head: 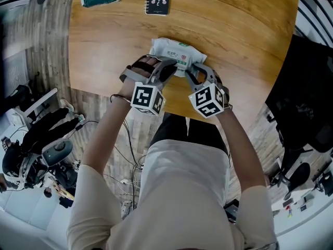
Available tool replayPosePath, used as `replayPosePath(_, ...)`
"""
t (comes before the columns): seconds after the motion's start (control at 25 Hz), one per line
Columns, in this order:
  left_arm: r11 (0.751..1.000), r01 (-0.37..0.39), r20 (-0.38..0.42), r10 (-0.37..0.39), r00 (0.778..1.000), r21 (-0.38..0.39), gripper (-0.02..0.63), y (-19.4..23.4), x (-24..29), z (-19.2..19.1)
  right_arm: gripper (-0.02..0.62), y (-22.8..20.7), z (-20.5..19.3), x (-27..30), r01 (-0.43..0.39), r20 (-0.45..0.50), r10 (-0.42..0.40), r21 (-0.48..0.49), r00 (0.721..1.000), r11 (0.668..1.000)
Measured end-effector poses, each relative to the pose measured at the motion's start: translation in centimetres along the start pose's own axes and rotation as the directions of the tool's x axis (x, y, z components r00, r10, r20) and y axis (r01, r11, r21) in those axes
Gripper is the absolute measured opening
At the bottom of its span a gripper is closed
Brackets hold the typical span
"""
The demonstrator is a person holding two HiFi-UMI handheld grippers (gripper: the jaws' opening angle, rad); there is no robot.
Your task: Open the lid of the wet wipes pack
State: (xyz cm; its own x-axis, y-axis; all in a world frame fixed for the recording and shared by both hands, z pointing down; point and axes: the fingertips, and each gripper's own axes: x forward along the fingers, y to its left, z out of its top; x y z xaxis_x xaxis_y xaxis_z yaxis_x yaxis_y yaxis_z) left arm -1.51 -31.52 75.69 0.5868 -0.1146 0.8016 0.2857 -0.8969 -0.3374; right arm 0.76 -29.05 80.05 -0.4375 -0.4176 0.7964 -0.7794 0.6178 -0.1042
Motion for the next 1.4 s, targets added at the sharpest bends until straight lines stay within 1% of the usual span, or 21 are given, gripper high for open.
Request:
replayPosePath(0.12, 0.999, -0.035, 0.008, 0.035, 0.999, 0.004, 0.046, 1.7, -0.4, 0.6, 0.109, 0.0, -0.1, -0.1, 0.001, 0.006, -0.001, 0.006, 1.0, 1.0)
replayPosePath(0.2, 0.999, -0.052, 0.005, 0.052, 0.999, 0.014, 0.048, 2.9, -0.1, 0.6, 0.109, 0.0, -0.1, -0.1, 0.004, 0.011, -0.004, 0.012, 1.0, 1.0)
replayPosePath(0.4, 0.996, -0.087, 0.002, 0.087, 0.996, 0.032, 0.067, 5.1, 1.3, 0.1, 0.109, 0.0, 0.0, 0.0, 0.007, 0.014, -0.008, 0.019, 1.0, 1.0)
replayPosePath(0.52, 0.994, -0.105, -0.001, 0.105, 0.994, 0.025, 0.086, 6.0, 1.8, -0.6, 0.109, 0.0, 0.0, 0.0, 0.007, 0.016, -0.008, 0.019, 1.0, 1.0)
replayPosePath(0.72, 0.994, -0.109, 0.015, 0.109, 0.994, -0.011, 0.109, 6.7, 2.6, -1.4, 0.11, 0.0, -0.1, 0.1, 0.006, 0.02, -0.006, 0.02, 1.0, 1.0)
replayPosePath(0.92, 0.992, -0.125, 0.024, 0.126, 0.992, -0.018, 0.133, 7.3, 3.3, -1.6, 0.11, 0.0, -0.1, 0.1, 0.013, 0.008, -0.014, 0.021, 1.0, 1.0)
replayPosePath(1.16, 0.988, -0.152, 0.026, 0.151, 0.988, 0.03, 0.138, 7.4, 2.3, -1.4, 0.11, 0.1, 0.5, -0.9, 0.048, 0.011, -0.048, -0.004, 0.999, 0.999)
replayPosePath(1.4, 0.981, -0.183, 0.034, 0.181, 0.983, 0.06, 0.137, 7.6, -0.9, -0.8, 0.11, 0.7, 1.8, -3.4, 0.102, 0.024, -0.102, -0.007, 0.995, 0.995)
